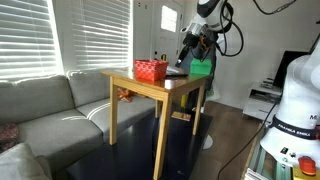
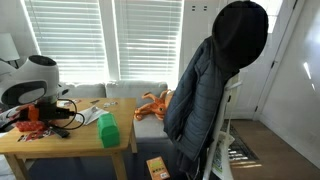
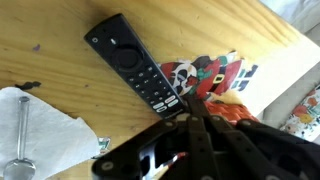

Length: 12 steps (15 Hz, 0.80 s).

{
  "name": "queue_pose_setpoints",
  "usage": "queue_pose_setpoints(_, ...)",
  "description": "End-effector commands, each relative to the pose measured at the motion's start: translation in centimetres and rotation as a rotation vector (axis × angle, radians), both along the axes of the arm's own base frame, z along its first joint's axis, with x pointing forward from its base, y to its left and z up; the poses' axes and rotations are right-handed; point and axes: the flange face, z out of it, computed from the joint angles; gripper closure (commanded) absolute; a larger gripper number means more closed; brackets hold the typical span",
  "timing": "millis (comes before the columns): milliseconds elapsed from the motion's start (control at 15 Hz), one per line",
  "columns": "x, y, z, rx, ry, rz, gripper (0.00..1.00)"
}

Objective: Press the second white button from the top on right of the black remote

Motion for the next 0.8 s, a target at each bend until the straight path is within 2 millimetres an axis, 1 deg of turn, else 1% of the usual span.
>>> queue_pose_setpoints(0,1.7,-0.2,-0.4,0.029,-0.015,-0.020,1.00)
queue_pose_setpoints(267,2.7,-0.2,-1.1,0.045,-0.006,-0.051,1.00)
queue_pose_setpoints(733,4.0,0.1,-2.6,0.046,0.015,-0.070,1.00)
